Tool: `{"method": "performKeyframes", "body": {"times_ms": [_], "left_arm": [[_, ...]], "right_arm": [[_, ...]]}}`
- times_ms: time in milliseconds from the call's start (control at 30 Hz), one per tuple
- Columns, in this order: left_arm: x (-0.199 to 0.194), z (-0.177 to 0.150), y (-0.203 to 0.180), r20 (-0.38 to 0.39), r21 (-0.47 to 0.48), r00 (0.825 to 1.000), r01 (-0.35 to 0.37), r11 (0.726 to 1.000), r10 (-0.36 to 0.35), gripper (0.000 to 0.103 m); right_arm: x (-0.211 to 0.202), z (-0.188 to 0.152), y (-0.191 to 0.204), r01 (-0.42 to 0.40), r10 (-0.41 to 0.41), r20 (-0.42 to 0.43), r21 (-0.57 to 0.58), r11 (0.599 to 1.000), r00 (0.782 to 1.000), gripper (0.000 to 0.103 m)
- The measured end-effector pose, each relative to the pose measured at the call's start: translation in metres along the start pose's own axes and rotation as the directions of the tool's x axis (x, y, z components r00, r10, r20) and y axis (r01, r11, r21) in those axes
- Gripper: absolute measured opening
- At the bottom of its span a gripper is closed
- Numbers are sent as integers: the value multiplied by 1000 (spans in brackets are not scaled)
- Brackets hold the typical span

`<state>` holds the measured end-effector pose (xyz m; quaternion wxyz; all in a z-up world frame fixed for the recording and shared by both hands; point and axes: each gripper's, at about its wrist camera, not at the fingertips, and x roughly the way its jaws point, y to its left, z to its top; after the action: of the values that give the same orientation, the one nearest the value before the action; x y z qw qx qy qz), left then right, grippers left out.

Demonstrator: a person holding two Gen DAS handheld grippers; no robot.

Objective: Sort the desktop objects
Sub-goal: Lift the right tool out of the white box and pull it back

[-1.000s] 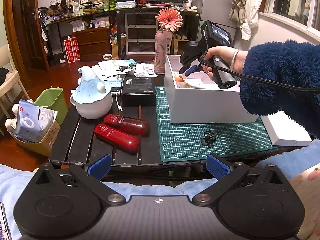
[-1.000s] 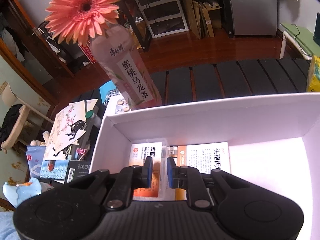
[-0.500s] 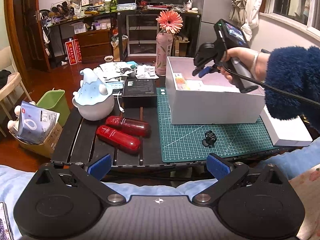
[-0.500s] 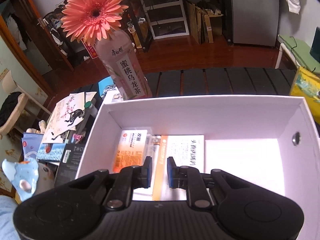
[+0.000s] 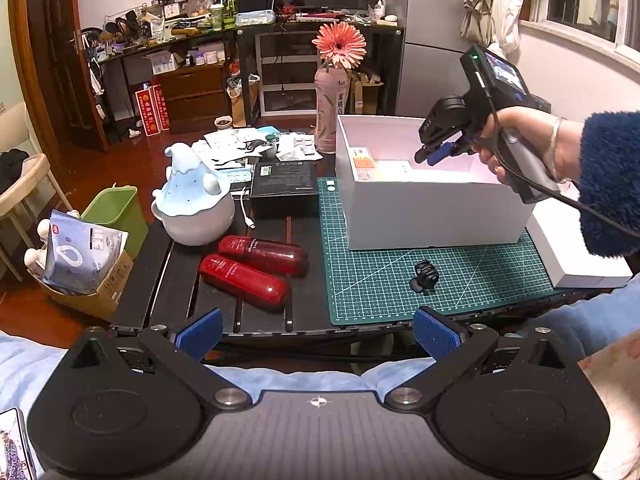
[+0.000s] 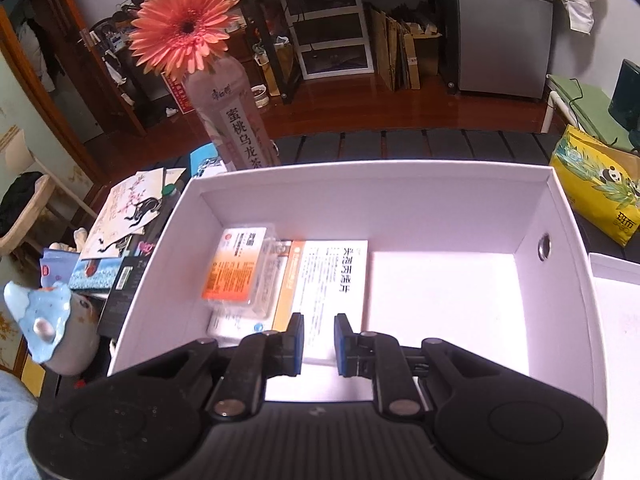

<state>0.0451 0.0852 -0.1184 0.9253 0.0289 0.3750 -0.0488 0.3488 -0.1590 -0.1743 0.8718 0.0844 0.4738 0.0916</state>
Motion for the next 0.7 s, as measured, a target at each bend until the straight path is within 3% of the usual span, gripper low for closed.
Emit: {"method": "performKeyframes", "body": {"times_ms": [700], "left_arm": [[-5,-2,-3,18,20,1000,-26,999,26,103]], "right_arm": [[-33,-35,-7,-8,8,31,-6,1000,999,15]]}}
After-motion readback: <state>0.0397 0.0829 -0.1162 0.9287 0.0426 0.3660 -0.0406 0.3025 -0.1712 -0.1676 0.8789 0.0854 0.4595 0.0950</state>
